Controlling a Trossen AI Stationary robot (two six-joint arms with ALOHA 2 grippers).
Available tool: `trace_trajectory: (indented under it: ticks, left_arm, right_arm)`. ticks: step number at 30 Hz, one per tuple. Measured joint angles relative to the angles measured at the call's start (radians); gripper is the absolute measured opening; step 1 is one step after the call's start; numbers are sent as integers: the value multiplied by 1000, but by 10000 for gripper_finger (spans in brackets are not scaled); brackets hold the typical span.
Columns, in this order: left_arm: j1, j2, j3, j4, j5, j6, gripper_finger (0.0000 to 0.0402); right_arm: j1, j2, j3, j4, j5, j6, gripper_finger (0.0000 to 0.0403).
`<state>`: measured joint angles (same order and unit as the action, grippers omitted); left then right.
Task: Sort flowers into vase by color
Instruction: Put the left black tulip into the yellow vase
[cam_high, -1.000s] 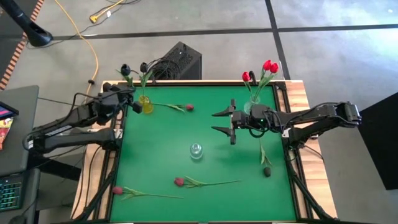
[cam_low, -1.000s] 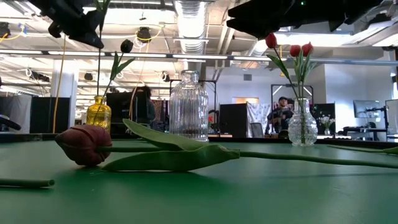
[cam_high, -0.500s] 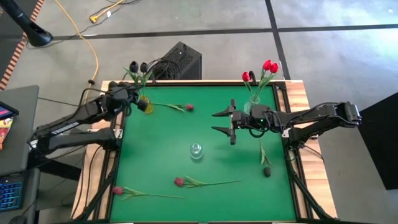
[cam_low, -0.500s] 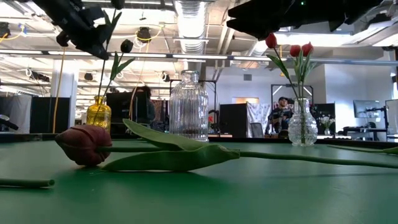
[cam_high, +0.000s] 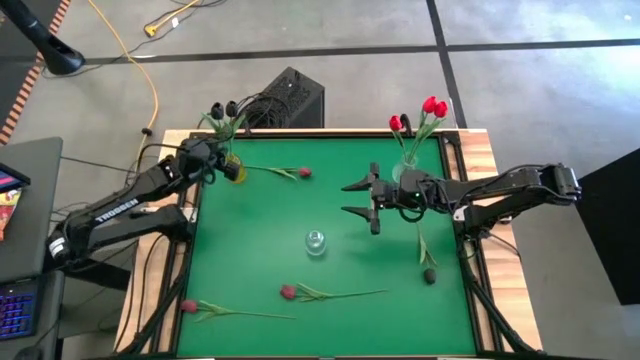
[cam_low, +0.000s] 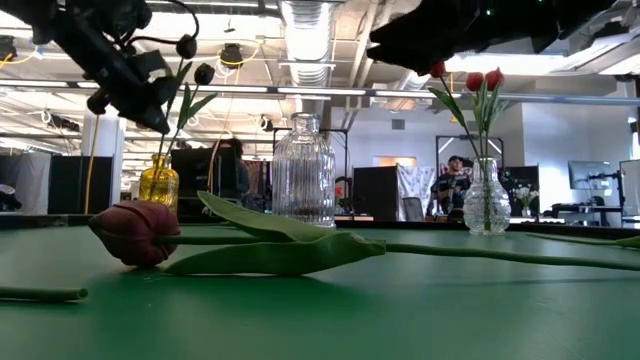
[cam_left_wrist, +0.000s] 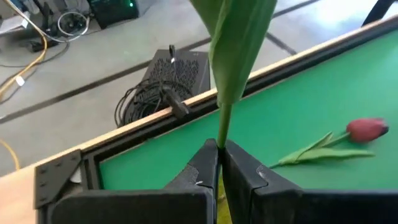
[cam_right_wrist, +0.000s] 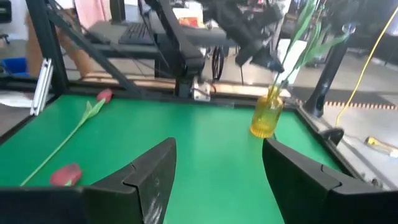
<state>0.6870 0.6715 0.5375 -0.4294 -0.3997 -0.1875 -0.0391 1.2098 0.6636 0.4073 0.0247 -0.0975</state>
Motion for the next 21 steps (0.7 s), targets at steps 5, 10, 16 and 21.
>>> trace_trajectory:
  ticks: [5,10,16,21]
  left_arm:
    - [21,2,-27,0,10,-16,0]
    - [30,3,-39,1,12,-29,0]
    - [30,2,-46,-13,62,-29,31]
    - [29,-7,-45,-19,112,14,90]
  right_arm:
    - [8,0,0,-101,0,40,265]
    - [53,0,0,-186,-1,45,265]
    - [117,0,0,-258,-2,45,265]
    - [146,0,0,-307,-2,47,265]
